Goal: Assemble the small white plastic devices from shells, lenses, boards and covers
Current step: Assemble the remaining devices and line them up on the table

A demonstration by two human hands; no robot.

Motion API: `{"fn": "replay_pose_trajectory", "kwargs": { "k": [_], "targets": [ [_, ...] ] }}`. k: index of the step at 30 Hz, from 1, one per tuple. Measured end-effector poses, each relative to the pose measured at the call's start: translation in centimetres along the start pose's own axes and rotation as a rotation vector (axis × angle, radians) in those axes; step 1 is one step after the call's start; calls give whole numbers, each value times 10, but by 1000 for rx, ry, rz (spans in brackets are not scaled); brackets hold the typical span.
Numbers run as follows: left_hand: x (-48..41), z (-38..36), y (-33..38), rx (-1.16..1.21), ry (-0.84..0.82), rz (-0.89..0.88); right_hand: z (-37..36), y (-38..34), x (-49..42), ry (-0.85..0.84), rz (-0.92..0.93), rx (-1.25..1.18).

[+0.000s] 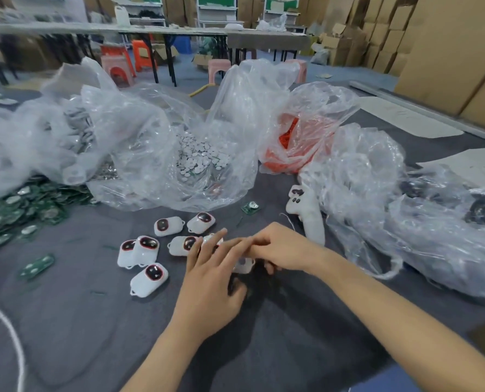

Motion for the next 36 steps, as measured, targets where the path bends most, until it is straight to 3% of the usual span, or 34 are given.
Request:
{"fn": "replay_pose_trajectory", "kwargs": {
  "k": [5, 9, 14, 16, 21, 26, 36],
  "targets": [
    [-2, -3, -3, -17, -11, 31, 12, 10, 2, 103, 39, 314],
    [-4, -5, -3, -75, -19, 13, 9, 12, 14, 221, 34, 194],
    [0, -3, -3, -78, -47, -25, -6, 16, 40, 585, 28, 28],
    [2, -2, -1, -76, -64, -57, -11, 19, 52, 654, 15, -3],
    [3, -2, 4, -99, -116, -115, -18, 19, 74, 610, 17, -1],
    [7, 4, 7, -104, 24, -92, -17, 17, 84, 551, 27, -22],
    [7, -2, 12, -169, -63, -208, -13, 9, 75, 459, 48, 41]
  ]
}}
Point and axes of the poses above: each hand's wrist, its own x-axis away from the middle knuckle, its own z-axis out of the back of the hand, y = z × x, the point moved 3 cm from there along -x, towards the middle knuckle, and after that the axes turned 15 degrees about z, right-handed, at the moved point
